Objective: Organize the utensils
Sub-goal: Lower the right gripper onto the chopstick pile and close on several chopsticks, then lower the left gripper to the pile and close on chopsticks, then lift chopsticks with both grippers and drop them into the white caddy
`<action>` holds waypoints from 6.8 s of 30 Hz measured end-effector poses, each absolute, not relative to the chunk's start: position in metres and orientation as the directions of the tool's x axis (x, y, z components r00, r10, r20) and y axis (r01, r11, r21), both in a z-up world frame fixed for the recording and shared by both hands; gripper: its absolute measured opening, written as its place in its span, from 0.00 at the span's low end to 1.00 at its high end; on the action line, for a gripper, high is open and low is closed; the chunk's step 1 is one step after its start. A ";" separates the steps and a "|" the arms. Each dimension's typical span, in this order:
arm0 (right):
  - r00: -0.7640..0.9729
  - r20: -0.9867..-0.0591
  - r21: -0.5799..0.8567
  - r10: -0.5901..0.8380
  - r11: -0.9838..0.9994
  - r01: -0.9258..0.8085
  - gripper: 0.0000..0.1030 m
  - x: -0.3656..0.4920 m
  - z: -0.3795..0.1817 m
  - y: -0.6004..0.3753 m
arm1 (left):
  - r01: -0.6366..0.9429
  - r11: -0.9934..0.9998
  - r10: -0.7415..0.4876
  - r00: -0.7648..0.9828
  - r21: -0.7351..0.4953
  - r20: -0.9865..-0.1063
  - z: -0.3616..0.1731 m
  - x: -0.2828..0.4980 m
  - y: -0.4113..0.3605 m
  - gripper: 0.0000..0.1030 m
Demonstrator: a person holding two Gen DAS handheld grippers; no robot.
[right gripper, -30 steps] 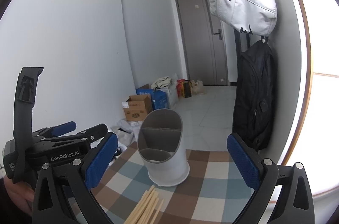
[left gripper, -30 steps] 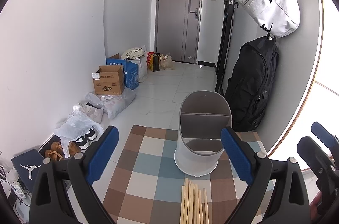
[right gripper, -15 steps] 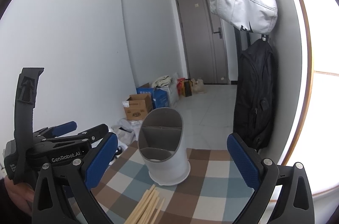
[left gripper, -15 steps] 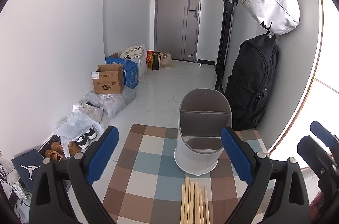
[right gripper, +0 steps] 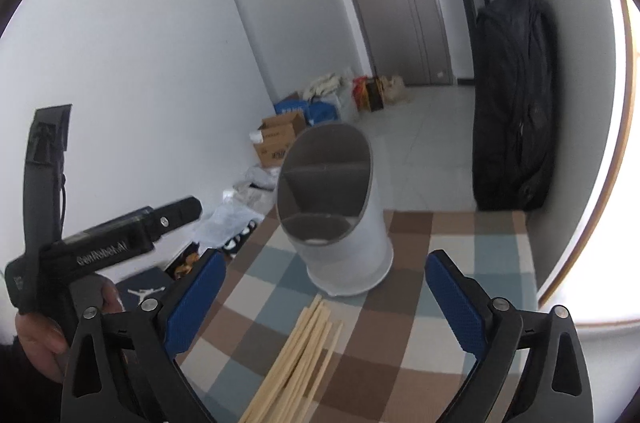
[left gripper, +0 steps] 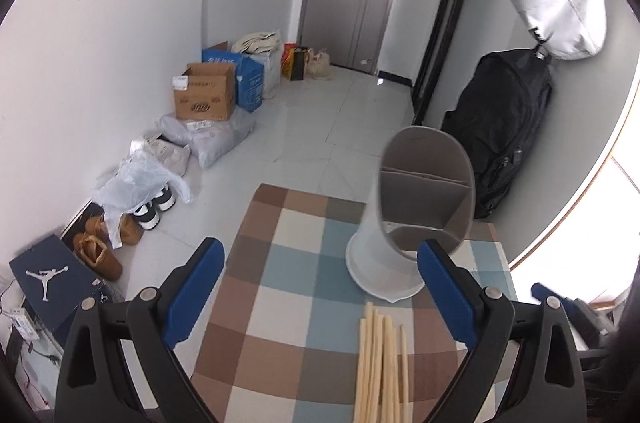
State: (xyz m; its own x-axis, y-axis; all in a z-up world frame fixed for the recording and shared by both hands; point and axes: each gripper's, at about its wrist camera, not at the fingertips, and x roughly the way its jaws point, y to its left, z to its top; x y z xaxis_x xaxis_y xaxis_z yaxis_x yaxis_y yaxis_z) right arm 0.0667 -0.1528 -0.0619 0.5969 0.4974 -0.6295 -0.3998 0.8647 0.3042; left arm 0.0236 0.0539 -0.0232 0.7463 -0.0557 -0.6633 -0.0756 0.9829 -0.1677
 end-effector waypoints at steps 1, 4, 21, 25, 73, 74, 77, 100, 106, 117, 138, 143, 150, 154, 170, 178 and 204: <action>0.565 -0.659 0.313 0.497 0.864 -0.394 0.86 0.071 -0.070 -0.149 | -0.086 0.983 -0.048 0.740 -0.165 -0.671 -0.024 0.025 0.057 0.92; 0.426 -0.758 0.348 0.495 0.858 -0.378 0.71 0.087 -0.103 -0.132 | -0.124 0.981 -0.013 0.723 -0.149 -0.691 -0.025 0.028 0.068 0.92; 0.215 -0.892 0.334 0.398 0.900 -0.278 0.26 0.133 -0.176 -0.083 | -0.186 0.965 -0.015 0.668 -0.187 -0.744 -0.035 0.038 0.097 0.92; 0.204 -0.891 0.350 0.405 0.900 -0.258 0.16 0.137 -0.182 -0.082 | -0.189 0.967 -0.001 0.667 -0.171 -0.745 -0.036 0.039 0.098 0.92; 0.513 -0.664 0.545 0.544 0.822 -0.166 0.05 0.107 -0.083 -0.220 | 0.103 0.988 -0.139 0.219 -0.118 -0.966 -0.122 0.060 0.044 0.27; 0.514 -0.663 0.546 0.545 0.821 -0.166 0.05 0.106 -0.083 -0.220 | 0.099 0.987 -0.146 0.218 -0.127 -0.965 -0.121 0.060 0.046 0.26; 0.515 -0.661 0.549 0.546 0.819 -0.165 0.05 0.104 -0.082 -0.220 | 0.093 0.985 -0.164 0.221 -0.146 -0.961 -0.125 0.062 0.044 0.19; 0.521 -0.646 0.573 0.558 0.805 -0.153 0.05 0.103 -0.079 -0.226 | 0.035 0.973 -0.229 0.215 -0.227 -0.949 -0.140 0.103 0.036 0.10; 0.516 -0.646 0.577 0.562 0.803 -0.151 0.05 0.104 -0.080 -0.226 | 0.017 0.969 -0.242 0.254 -0.245 -0.937 -0.142 0.109 0.038 0.10; 0.518 -0.650 0.572 0.556 0.807 -0.148 0.05 0.105 -0.080 -0.224 | -0.014 0.963 -0.255 0.283 -0.270 -0.925 -0.135 0.107 0.052 0.01; 0.520 -0.657 0.564 0.545 0.814 -0.141 0.05 0.102 -0.081 -0.223 | 0.005 0.972 -0.227 0.262 -0.234 -0.938 -0.129 0.102 0.040 0.02; 0.519 -0.654 0.570 0.551 0.810 -0.142 0.06 0.102 -0.081 -0.223 | -0.005 0.969 -0.241 0.215 -0.248 -0.946 -0.135 0.102 0.040 0.11; 0.520 -0.653 0.570 0.551 0.809 -0.141 0.06 0.102 -0.080 -0.222 | 0.040 0.979 -0.202 0.238 -0.199 -0.950 -0.136 0.098 0.035 0.15; 0.522 -0.652 0.570 0.549 0.810 -0.140 0.06 0.102 -0.080 -0.223 | 0.027 0.977 -0.213 0.246 -0.213 -0.945 -0.136 0.100 0.038 0.14; 0.542 -0.643 0.560 0.541 0.815 -0.149 0.06 0.099 -0.073 -0.222 | -0.005 0.968 -0.235 0.348 -0.253 -0.907 -0.111 0.090 0.040 0.00; 0.574 -0.626 0.515 0.528 0.833 -0.204 0.05 0.090 -0.052 -0.207 | 0.051 0.977 -0.204 0.519 -0.208 -0.830 -0.058 0.065 0.035 0.00; 0.656 -0.583 0.337 0.479 0.878 -0.341 0.05 0.098 0.052 -0.144 | 0.160 0.949 -0.304 0.698 -0.273 -0.648 0.055 0.068 0.050 0.00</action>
State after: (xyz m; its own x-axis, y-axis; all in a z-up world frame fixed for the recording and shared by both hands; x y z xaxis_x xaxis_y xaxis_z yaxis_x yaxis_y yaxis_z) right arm 0.0982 -0.1441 0.0521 0.6565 0.4787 -0.5830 -0.3411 0.8777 0.3365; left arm 0.0685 0.0504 0.0554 0.6985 -0.3040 -0.6479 0.1598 0.9487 -0.2728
